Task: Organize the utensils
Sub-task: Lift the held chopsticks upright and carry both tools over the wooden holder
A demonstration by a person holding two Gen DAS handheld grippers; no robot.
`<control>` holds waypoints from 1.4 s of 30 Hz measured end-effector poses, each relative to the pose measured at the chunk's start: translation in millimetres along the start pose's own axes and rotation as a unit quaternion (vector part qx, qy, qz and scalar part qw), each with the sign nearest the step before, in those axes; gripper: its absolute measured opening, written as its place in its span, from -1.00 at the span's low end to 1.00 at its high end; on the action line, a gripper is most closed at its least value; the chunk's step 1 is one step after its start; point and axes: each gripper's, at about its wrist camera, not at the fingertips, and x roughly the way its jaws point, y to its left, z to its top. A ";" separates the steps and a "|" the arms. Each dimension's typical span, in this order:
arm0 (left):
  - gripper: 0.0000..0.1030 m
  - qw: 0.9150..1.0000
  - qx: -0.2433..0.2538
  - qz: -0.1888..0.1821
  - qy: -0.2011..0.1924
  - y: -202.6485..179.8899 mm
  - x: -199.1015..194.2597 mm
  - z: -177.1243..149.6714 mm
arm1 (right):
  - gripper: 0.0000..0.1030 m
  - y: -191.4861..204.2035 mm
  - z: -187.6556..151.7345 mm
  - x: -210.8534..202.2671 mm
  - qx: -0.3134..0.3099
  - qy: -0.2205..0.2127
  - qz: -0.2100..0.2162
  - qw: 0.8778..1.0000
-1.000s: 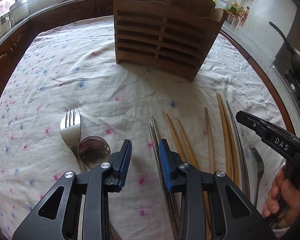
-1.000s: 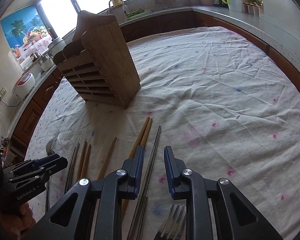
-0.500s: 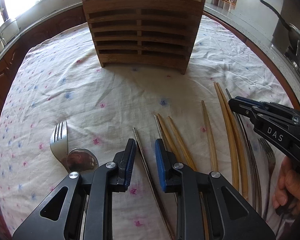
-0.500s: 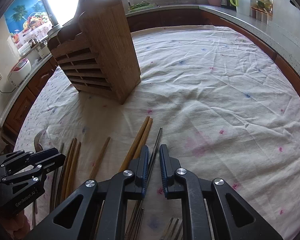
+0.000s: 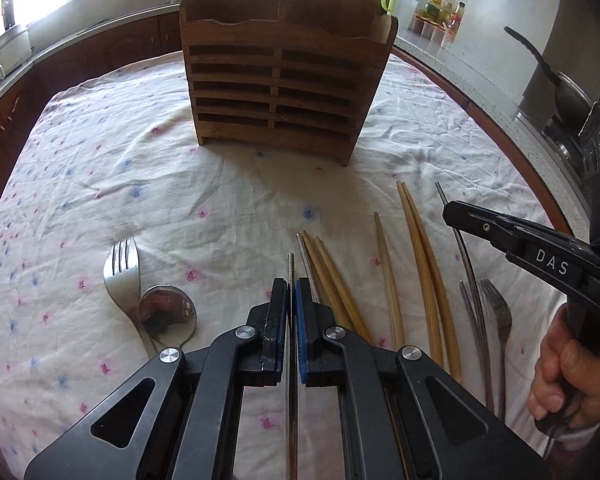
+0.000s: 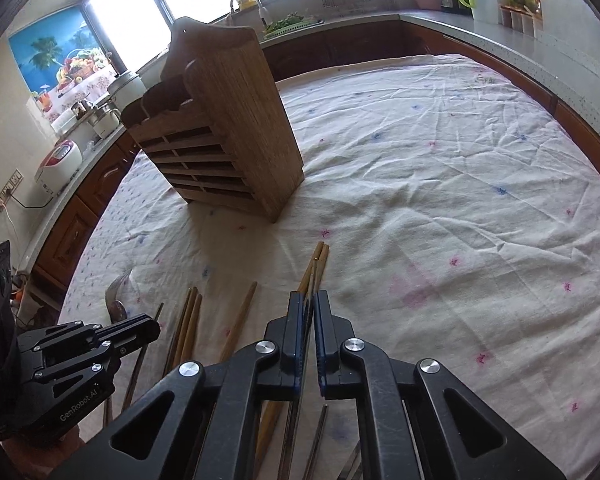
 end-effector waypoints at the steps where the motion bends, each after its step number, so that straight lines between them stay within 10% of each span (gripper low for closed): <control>1: -0.93 1.000 -0.003 -0.005 -0.007 1.3 -7.7 -0.1 | -0.90 3.1 0.9 -6.7 -0.001 -0.007 0.006 1.000; 22: -0.93 0.984 -0.039 -0.046 -0.168 22.2 -158.8 -1.9 | -0.91 43.9 20.8 -140.4 -0.036 -0.157 0.050 0.986; 42: -0.93 0.971 -0.064 -0.050 -0.223 43.0 -179.7 35.2 | -0.91 47.0 52.2 -143.0 -0.034 -0.197 0.068 0.977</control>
